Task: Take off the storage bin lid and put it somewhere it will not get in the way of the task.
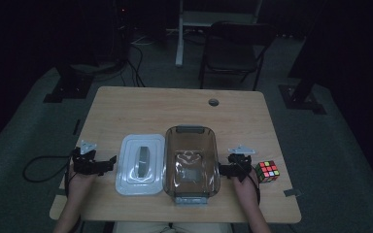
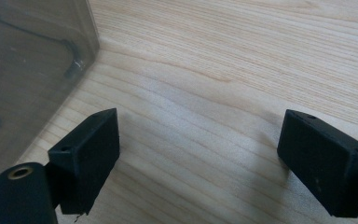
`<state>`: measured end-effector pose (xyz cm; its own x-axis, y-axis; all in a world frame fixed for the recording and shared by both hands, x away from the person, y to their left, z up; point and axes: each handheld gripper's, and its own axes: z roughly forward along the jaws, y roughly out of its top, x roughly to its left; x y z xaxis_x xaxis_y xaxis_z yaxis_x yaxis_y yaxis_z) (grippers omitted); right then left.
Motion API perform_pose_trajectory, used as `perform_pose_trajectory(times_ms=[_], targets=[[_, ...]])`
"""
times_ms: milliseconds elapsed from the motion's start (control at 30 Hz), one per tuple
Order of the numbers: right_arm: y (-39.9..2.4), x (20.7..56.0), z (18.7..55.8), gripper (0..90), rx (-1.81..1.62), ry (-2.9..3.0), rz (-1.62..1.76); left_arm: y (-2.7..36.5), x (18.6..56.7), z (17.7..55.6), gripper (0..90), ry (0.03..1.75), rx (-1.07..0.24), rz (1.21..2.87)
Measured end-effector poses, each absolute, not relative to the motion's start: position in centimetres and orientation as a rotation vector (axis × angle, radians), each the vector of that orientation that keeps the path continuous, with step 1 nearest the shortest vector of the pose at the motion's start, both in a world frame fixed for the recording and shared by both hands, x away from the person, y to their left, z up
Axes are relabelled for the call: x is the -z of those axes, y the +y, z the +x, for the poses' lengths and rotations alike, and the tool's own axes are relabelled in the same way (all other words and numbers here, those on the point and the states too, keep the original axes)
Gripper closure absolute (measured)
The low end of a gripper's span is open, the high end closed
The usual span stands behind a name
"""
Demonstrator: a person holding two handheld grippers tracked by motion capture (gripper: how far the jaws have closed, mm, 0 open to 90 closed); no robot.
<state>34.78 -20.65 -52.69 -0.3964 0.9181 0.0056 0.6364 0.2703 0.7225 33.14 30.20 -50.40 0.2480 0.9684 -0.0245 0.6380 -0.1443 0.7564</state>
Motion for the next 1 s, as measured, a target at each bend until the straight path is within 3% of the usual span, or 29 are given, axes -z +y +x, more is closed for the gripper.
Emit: perform_pose_trajectory(times_ms=[500, 767, 1000], targets=[[-20.5, 52.3, 35.0, 12.1, -0.878, 2.17, 1.412, 30.5, 52.0, 33.3, 0.5, 1.641, -0.683, 1.897], [-20.3, 51.8, 34.8, 12.6, -0.874, 2.2, 1.434, 30.6, 52.3, 33.4, 0.5, 1.641, -0.656, 1.887], [-20.9, 48.8, 33.6, 12.6, -0.945, 2.114, 1.386, 30.6, 52.3, 33.5, 0.6, 1.607, -0.644, 1.912]])
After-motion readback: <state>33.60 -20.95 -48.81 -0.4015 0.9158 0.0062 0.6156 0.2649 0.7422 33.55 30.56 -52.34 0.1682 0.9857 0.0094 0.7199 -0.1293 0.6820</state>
